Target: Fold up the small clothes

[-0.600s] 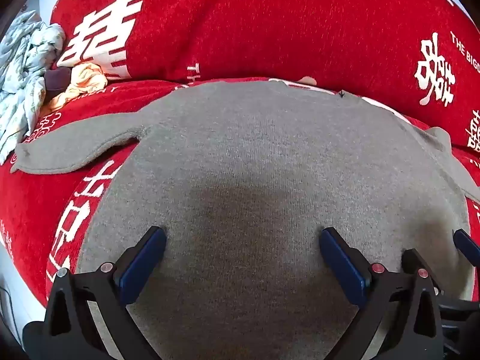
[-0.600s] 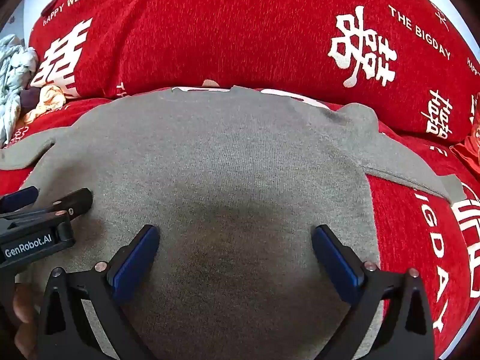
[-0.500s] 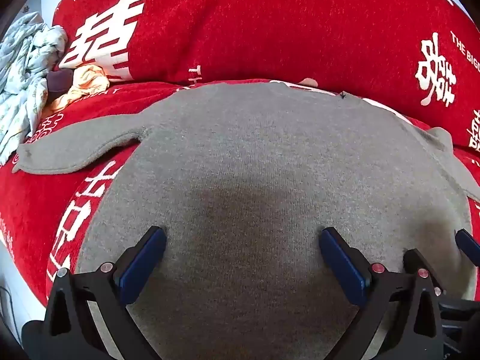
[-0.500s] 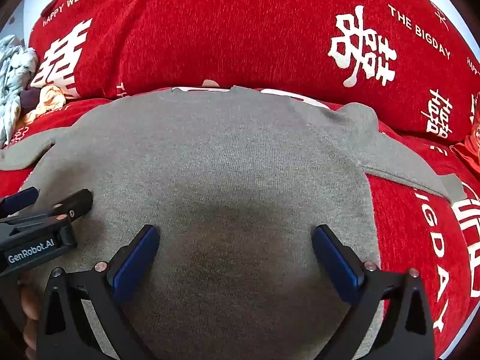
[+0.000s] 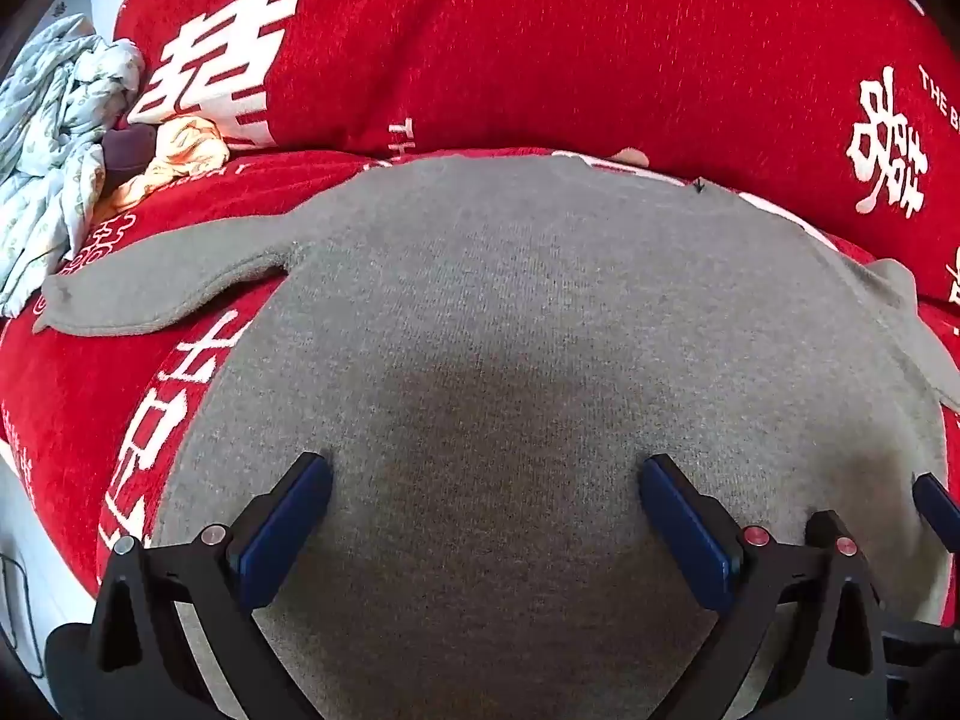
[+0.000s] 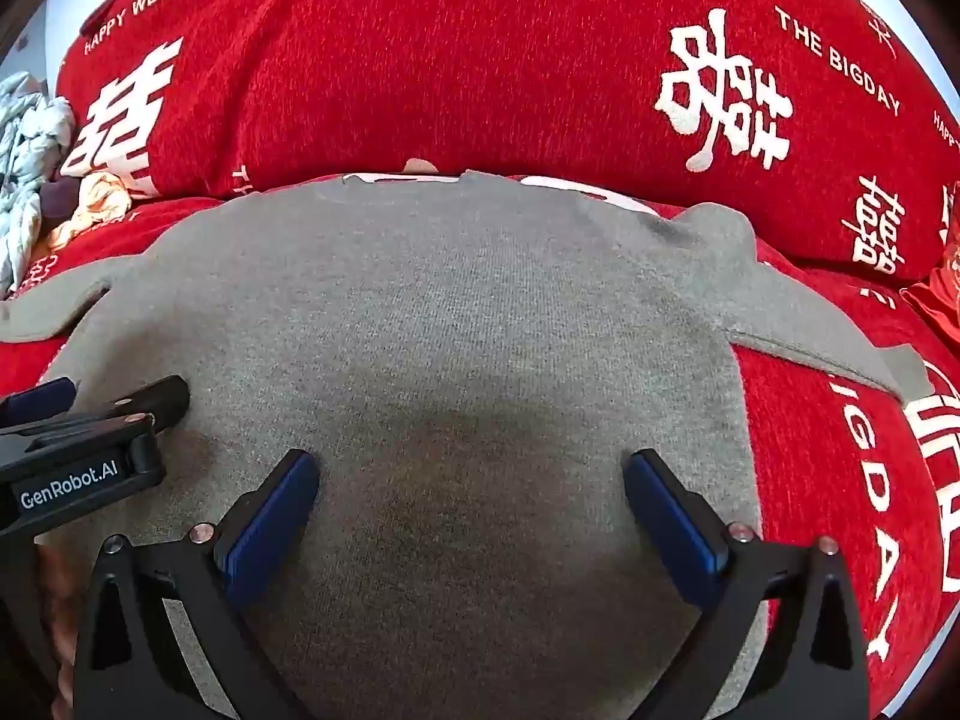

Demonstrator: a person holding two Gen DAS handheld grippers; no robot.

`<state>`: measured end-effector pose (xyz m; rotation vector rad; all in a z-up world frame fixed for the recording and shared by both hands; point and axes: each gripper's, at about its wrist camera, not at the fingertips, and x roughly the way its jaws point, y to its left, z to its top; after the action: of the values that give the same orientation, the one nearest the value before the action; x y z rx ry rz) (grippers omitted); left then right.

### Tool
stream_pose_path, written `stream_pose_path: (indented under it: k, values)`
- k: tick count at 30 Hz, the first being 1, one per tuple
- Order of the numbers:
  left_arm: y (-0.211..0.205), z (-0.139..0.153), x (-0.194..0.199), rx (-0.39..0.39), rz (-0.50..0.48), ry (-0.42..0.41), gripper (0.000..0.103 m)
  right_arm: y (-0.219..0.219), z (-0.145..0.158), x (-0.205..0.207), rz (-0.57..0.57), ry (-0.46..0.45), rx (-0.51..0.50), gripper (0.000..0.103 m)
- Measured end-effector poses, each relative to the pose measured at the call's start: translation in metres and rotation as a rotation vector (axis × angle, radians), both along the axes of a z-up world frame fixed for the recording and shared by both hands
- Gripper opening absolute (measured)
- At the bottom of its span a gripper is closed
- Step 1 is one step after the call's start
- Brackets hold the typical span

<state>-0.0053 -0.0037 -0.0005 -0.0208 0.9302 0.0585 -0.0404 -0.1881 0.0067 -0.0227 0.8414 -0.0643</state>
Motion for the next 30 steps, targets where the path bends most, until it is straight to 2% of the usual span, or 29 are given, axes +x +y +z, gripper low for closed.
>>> stream_pose_path:
  k: [4,23,30]
  values:
    - [0.0003,-0.0008,-0.0037,0.005,0.000,-0.031,0.103,0.0005,-0.0002,0.0001,0.000,0.001,0.000,0.102]
    - [0.0044,-0.0005,-0.0020,-0.011,0.008,-0.006,0.103,0.0009,-0.0008,-0.0008,0.000,-0.001,-0.001,0.102]
    - [0.0053,-0.0003,-0.0007,-0.009,-0.017,0.003,0.103,-0.0047,0.0014,0.0026,0.042,0.030,0.018,0.102]
